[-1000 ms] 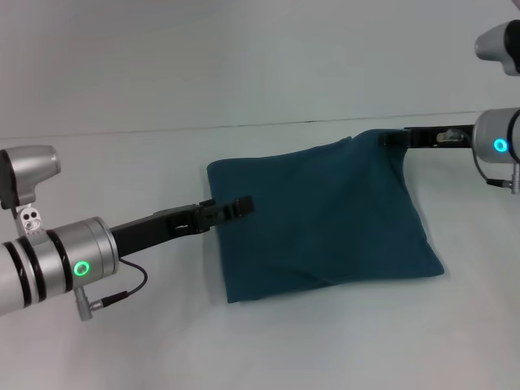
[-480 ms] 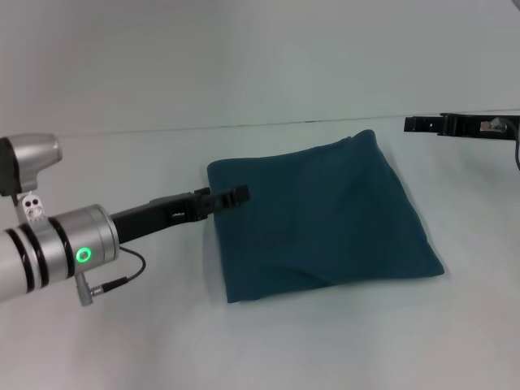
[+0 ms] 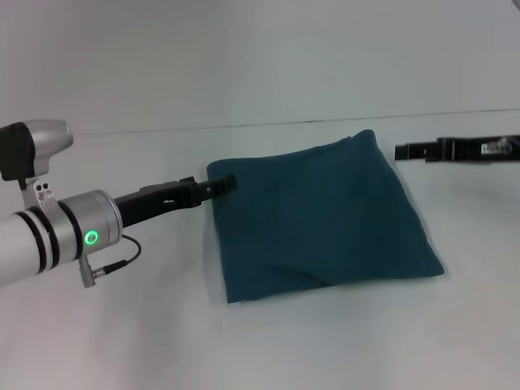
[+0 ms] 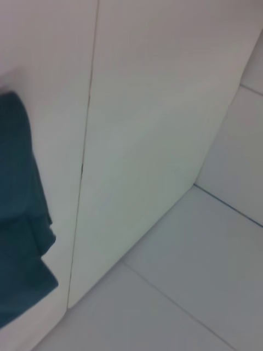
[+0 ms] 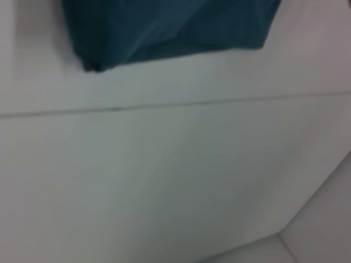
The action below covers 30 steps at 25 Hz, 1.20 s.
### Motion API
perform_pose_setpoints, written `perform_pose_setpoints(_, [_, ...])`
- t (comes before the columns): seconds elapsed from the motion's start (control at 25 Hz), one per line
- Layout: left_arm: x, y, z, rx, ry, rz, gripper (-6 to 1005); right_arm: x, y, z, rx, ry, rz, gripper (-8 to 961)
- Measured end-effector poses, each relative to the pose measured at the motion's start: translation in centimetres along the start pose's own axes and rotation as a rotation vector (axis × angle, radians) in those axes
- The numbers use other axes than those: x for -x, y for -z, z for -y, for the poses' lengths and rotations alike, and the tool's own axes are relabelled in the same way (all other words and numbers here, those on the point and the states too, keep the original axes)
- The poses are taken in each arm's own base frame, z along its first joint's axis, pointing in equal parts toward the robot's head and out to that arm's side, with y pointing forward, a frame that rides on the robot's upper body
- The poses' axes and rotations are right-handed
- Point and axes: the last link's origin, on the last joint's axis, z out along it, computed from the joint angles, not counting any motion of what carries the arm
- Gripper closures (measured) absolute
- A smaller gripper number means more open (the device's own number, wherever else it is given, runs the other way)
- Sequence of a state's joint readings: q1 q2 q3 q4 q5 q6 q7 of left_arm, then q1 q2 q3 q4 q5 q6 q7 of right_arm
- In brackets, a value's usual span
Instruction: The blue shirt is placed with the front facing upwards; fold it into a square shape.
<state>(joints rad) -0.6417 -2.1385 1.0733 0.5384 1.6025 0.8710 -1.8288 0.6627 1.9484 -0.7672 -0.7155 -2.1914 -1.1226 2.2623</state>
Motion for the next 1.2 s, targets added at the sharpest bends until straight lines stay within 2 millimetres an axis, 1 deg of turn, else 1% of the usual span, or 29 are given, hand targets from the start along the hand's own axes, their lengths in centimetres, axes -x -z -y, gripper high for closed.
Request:
perform_pose_setpoints(0.24, [-0.3, -0.4, 0.7, -0.062, -0.026, 0.005, 141, -1.6, 0.8, 0.5, 0.021, -0.051, -0.045, 187])
perform_pose_setpoints(0.36, [0.0, -1.1, 0.6, -0.077, -0.036, 0.034, 144, -1.9, 1.2, 0.7, 0.024, -0.057, -0.05, 187])
perform_pose_setpoints(0.68, [1.2, -2.3, -0.8, -0.049, -0.063, 0.165, 153, -1.5, 2.1, 0.9, 0.016, -0.068, -0.035, 187])
perform_pose_setpoints(1.2, [2.0, -2.5, -1.0, -0.051, -0.087, 0.209, 166, -1.4, 2.3, 1.1, 0.016, -0.071, -0.033, 188])
